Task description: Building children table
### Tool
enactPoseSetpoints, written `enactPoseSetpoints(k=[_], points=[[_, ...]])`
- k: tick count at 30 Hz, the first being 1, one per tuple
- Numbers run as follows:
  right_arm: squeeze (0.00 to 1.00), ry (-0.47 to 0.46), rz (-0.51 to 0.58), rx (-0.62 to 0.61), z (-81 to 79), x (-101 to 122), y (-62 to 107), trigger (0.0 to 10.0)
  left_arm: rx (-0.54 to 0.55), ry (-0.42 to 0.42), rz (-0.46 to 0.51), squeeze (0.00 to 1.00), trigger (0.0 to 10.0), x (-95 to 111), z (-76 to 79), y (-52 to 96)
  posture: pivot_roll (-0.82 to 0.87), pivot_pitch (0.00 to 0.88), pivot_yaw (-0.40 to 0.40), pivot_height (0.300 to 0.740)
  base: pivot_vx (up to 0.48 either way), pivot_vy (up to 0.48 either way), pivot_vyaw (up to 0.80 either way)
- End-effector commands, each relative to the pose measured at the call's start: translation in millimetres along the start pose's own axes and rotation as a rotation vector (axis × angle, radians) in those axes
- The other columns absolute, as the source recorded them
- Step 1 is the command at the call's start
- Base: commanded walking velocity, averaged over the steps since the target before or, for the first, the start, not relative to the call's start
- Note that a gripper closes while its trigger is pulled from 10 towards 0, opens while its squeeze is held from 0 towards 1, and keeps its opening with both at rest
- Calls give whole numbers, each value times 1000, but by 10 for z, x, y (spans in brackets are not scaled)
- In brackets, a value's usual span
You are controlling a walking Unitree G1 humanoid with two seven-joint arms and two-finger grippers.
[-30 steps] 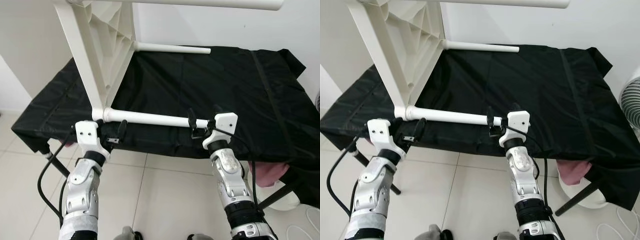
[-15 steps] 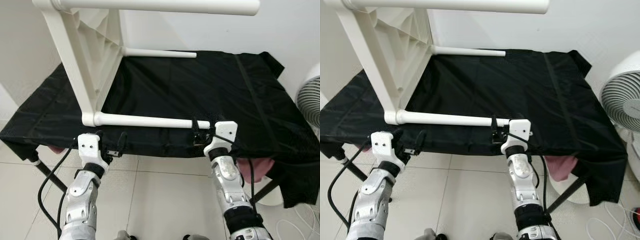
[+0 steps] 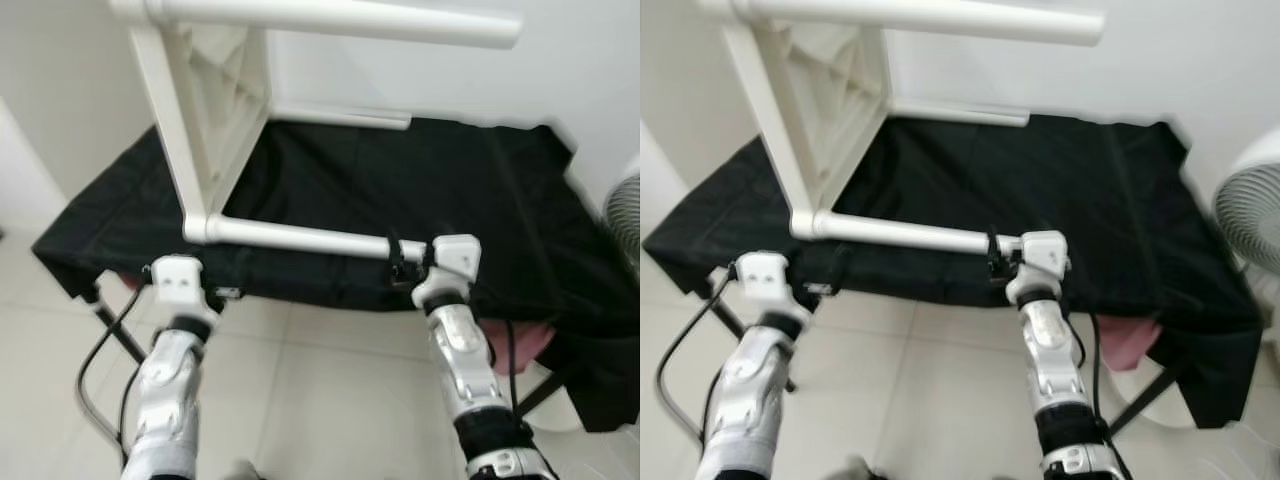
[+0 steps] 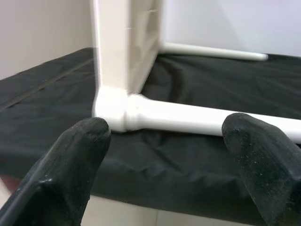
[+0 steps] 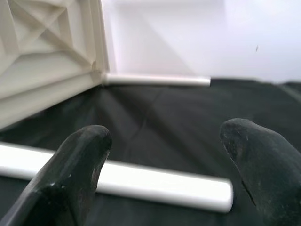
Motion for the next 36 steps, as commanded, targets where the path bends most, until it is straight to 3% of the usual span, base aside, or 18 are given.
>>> enactPoseSetpoints(k=[1,13,25,36], points=[[0,0,-10,-5,-21,-18,14,10000,10,-6,-28,0,10000,-81,-1,33,-86,41,73,740,0,0,0],[0,-4,-19,10,-44,-46,31,10000,34,-39,-12,0,10000,-5,-90,47,-66,32,61,740,0,0,0],[0,2,1,17,12,43,-50,10000,-27,-59,-10,0,10000,64,37,72,-46,31,45,740,0,0,0],[0,33,27,2,67,72,-51,10000,-6,-58,9,0,10000,100,0,-12,-64,22,60,740,0,0,0]])
Point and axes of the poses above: a point about 5 cm out from each wrist's last joint towards the gripper, its own y axis pointing back from the gripper into the wrist, its own x axis along the axis of the wrist's last joint, z = x × y, the point moved 6 cm from there along -y, pointing out of the wrist towards the gripper, and after that the axes turned 14 degrees about y, right-handed, at the moved point
